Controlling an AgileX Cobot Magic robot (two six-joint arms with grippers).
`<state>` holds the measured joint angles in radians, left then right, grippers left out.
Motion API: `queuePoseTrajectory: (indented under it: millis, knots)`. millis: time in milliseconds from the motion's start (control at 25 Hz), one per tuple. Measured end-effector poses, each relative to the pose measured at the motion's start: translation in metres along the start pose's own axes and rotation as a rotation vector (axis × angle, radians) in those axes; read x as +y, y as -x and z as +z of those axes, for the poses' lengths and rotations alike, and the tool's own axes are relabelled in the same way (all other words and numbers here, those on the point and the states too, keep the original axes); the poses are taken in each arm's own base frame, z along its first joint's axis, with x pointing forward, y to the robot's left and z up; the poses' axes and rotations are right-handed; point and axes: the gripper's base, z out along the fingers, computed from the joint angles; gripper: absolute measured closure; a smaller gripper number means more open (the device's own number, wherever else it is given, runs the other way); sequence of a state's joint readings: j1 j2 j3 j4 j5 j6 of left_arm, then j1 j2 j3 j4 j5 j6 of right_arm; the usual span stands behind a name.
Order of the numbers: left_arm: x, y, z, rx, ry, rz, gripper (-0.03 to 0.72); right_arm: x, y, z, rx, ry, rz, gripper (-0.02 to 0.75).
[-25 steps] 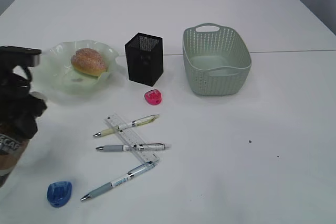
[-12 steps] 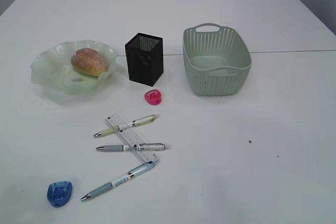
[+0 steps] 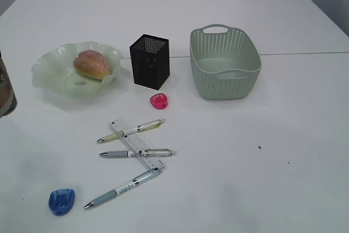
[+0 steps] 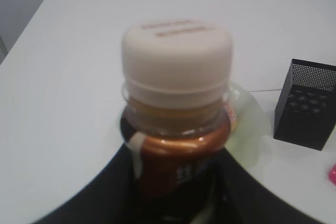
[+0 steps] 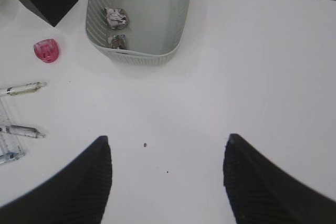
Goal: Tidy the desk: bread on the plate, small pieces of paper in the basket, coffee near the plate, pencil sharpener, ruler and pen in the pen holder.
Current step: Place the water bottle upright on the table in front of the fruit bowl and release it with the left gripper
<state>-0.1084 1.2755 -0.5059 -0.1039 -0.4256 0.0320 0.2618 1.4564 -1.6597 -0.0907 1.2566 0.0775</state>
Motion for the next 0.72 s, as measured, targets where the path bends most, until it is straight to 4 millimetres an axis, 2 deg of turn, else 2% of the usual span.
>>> queuePoseTrajectory:
  millis: [240,560,720]
  knots:
    - [0.002,-0.025,0.032,-0.043,0.019,-0.064,0.437,-0.005,0.000,0.000,-0.004,-0.052,-0.018,0.246]
    - [-0.001,-0.069,0.066,-0.065,-0.036,-0.035,0.436,-0.007,0.001,0.000,-0.006,-0.082,-0.030,0.246]
    - [-0.004,-0.078,0.082,-0.069,-0.066,-0.039,0.436,-0.009,0.001,0.000,-0.007,-0.094,-0.034,0.246]
